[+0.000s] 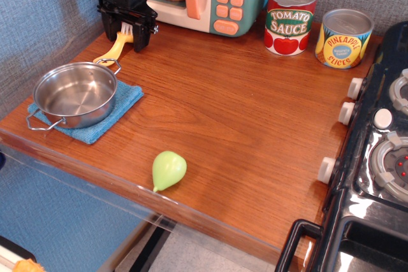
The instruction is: Put the brush near the stove on the bottom right hand corner.
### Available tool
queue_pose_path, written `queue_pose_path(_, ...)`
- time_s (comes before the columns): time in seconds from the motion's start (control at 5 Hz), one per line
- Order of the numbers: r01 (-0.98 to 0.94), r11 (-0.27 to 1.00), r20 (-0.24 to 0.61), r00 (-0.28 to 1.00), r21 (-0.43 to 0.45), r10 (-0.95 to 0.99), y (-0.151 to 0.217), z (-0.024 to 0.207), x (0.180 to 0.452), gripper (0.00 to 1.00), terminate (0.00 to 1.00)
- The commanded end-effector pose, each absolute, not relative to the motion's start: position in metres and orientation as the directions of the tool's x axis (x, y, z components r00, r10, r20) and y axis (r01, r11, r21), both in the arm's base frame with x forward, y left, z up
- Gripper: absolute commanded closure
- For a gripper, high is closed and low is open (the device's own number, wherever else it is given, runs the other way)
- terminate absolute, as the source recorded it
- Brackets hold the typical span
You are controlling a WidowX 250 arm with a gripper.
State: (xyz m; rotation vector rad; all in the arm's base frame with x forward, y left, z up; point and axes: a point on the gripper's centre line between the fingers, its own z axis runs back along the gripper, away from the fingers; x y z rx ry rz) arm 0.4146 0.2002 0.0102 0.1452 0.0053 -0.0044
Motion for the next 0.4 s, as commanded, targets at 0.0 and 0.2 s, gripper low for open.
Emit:
queue_pose_path(0.0, -0.018, 0.992, -0.005, 1.0, 0.125, 0.019, 0.202, 0.008, 0.407, 1.0, 0.0)
queue_pose_path(0.2, -0.06, 0.991, 0.091, 0.995, 0.117, 0.049, 0.209, 0.042, 0.411, 1.0, 0.0)
